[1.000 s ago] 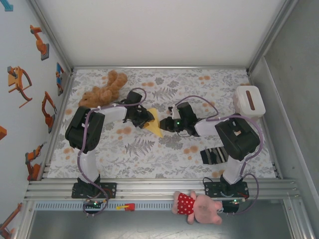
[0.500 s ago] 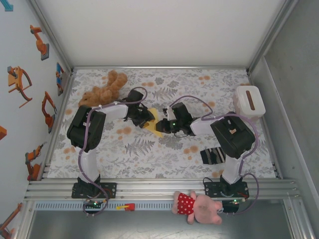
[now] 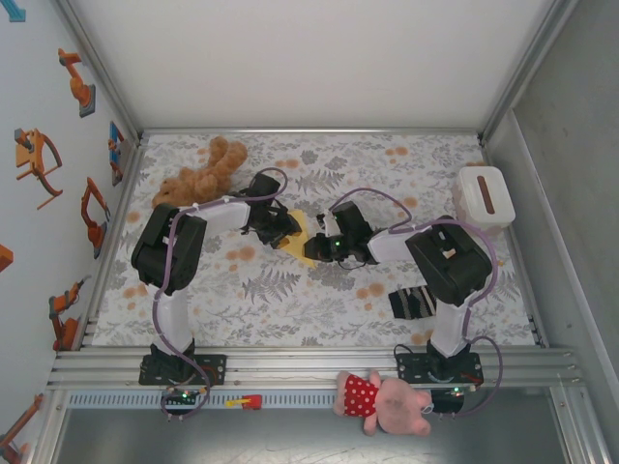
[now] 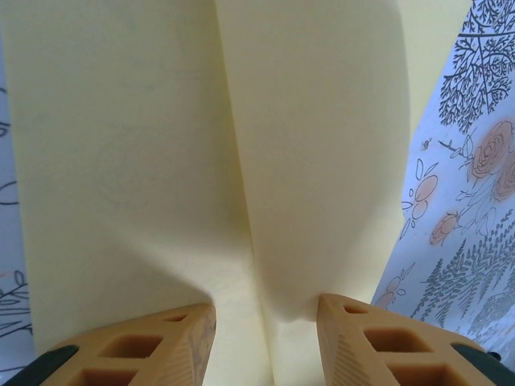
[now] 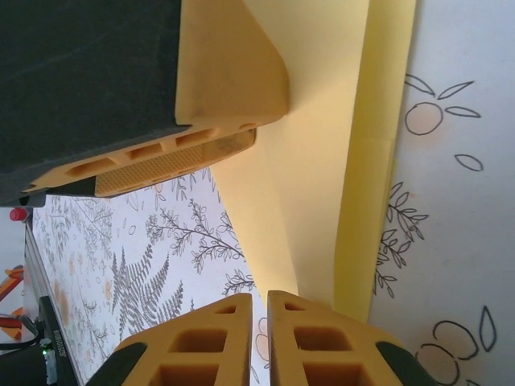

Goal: Fold a paper plane with a square sheet of paper (pick it up from the middle)
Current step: Fourth fold the wing at the center of the table.

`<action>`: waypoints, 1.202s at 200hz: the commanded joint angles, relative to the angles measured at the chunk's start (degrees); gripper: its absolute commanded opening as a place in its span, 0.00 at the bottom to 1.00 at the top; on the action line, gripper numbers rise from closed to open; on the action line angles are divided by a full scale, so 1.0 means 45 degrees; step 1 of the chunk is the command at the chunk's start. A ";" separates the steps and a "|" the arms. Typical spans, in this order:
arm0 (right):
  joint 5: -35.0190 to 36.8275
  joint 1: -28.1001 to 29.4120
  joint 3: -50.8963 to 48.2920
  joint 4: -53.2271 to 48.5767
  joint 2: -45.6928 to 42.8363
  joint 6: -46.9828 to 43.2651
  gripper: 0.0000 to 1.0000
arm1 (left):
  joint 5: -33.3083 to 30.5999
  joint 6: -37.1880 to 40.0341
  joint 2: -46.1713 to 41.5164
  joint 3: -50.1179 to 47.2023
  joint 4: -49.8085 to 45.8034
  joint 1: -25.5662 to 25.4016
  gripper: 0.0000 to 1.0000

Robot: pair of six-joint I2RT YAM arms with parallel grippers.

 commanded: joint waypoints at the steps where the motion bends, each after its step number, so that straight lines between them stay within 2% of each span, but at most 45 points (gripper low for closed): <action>1: 0.0245 0.0064 0.0353 -0.0315 0.0149 -0.0240 0.13 | -0.2174 0.0323 0.2211 -0.1189 -0.2399 -0.0149 0.42; 63: 0.0188 0.0066 0.0503 -0.0379 0.0291 -0.0293 0.13 | -0.2174 0.0371 0.2276 -0.1165 -0.2438 -0.0139 0.40; 167: 0.0440 0.0064 0.0487 -0.0613 0.0452 -0.0316 0.12 | -0.2111 0.0486 0.2798 -0.1123 -0.2563 -0.0163 0.46; 240: 0.0746 0.0064 0.0471 -0.0893 0.0569 -0.0360 0.11 | -0.2095 0.0453 0.2773 -0.1141 -0.2561 -0.0188 0.46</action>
